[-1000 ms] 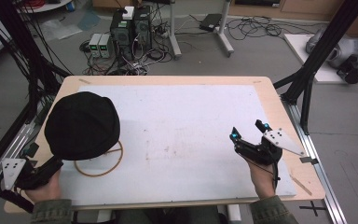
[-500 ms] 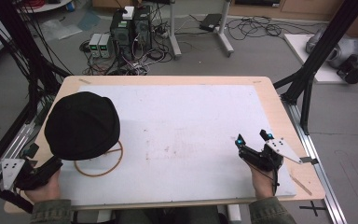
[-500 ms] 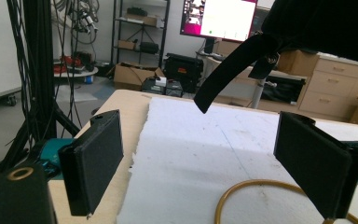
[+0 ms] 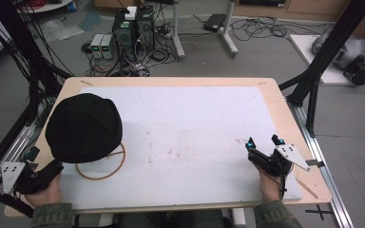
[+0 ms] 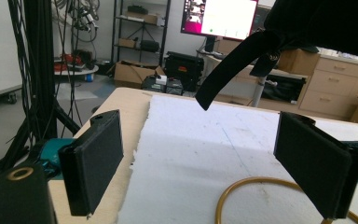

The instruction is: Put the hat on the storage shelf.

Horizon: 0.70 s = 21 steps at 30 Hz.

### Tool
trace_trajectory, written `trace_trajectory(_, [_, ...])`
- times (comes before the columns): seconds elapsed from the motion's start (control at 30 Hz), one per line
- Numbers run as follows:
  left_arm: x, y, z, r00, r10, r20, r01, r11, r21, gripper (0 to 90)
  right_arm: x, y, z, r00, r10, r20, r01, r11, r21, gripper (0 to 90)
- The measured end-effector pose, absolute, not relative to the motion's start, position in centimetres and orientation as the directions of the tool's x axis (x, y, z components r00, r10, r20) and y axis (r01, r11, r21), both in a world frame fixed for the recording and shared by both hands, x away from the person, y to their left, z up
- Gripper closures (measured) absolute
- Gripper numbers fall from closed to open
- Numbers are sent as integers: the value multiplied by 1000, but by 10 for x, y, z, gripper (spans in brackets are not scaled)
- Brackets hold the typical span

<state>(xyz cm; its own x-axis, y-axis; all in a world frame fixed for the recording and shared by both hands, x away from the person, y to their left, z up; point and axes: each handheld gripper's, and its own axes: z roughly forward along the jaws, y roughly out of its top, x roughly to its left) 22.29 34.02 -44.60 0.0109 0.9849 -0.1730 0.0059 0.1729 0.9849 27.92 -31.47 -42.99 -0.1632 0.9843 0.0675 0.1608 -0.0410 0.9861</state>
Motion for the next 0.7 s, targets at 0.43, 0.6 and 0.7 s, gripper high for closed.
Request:
trace_trajectory(0.43, [223,339,-446,17,986,-168,12,168,986,159,278,-318,-432,-150,986,77,162,-53,985,109])
trace_trajectory(0.6, [223,339,-446,19,985,-169,15,169,986,159,278,-318,-432,-155,985,74,163,-49,985,109])
trace_trajectory(0.7, [223,339,-446,19,985,-170,16,169,985,159,279,-317,-433,-161,984,79,169,-51,984,109])
